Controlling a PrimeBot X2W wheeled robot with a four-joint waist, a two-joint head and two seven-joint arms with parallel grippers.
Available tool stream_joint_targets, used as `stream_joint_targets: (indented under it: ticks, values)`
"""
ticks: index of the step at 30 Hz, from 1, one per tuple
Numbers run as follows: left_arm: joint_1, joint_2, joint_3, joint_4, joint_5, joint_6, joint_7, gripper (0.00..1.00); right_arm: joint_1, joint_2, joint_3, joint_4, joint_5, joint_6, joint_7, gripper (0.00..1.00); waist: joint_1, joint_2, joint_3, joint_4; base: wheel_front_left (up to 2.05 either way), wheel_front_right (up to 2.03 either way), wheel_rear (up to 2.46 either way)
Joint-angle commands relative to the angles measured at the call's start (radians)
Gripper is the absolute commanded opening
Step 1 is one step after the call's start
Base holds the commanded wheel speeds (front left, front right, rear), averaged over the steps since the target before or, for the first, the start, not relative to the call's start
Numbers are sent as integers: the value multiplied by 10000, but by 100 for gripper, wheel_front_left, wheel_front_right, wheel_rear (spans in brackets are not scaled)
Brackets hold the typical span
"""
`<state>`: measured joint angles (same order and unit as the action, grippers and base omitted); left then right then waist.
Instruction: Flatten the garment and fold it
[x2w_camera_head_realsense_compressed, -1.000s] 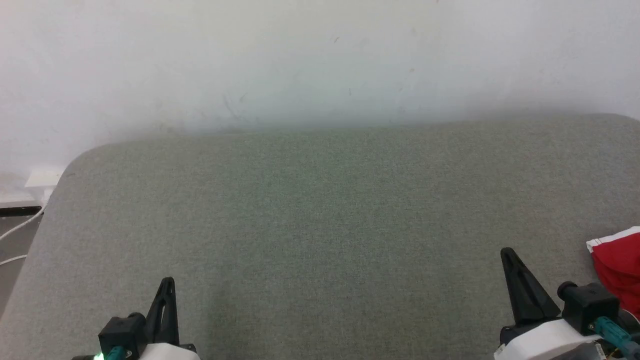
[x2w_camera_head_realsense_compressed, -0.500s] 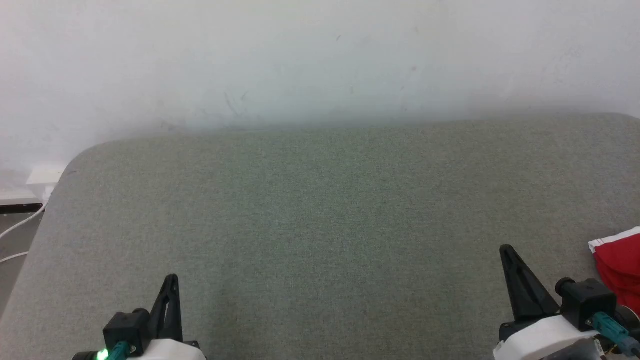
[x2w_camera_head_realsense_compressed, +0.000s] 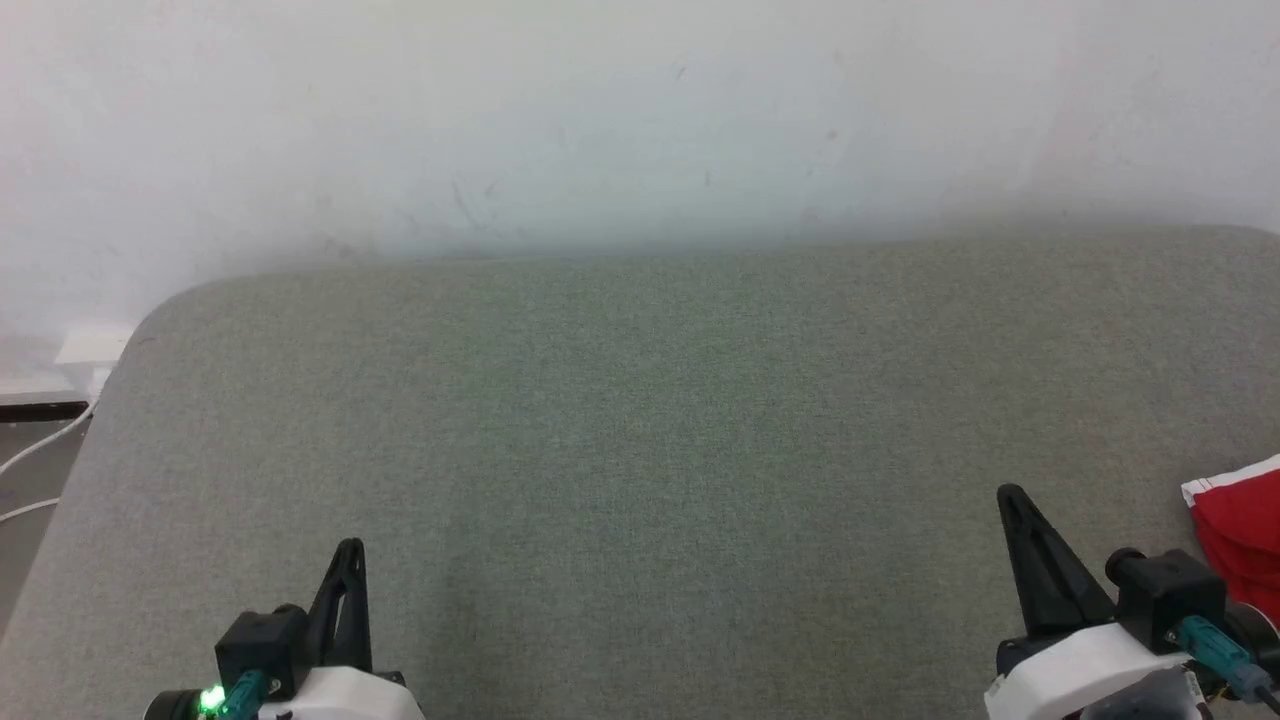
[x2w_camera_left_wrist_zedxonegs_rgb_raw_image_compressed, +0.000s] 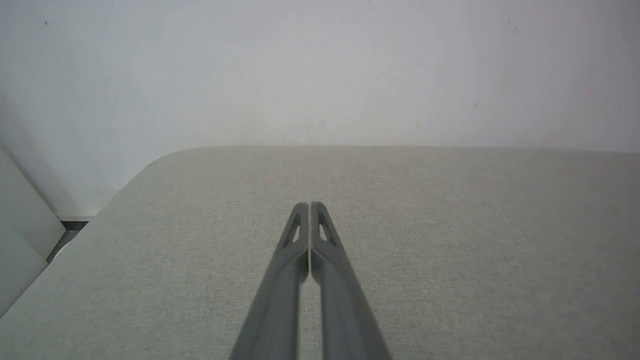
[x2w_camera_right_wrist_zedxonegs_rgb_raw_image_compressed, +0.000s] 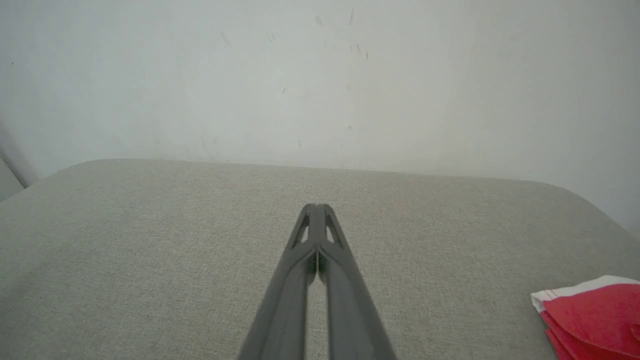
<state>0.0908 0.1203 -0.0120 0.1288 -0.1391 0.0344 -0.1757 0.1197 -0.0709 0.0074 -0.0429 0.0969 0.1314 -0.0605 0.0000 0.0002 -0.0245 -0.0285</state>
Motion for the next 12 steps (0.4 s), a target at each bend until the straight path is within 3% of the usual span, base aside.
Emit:
stream_joint_targets:
  ticks: [1, 12]
  values:
    - [-192, -36, 21, -94, 125, -95, 56, 0, -202, 40, -12, 52, -84, -1, 51, 0, 0, -2, 5, 6, 0, 0, 0]
    - [-283, -121, 34, -246, 286, -127, 273, 0, -329, 61, -20, 100, -197, -2, 122, 0, 0, -2, 35, 42, 0, 0, 0]
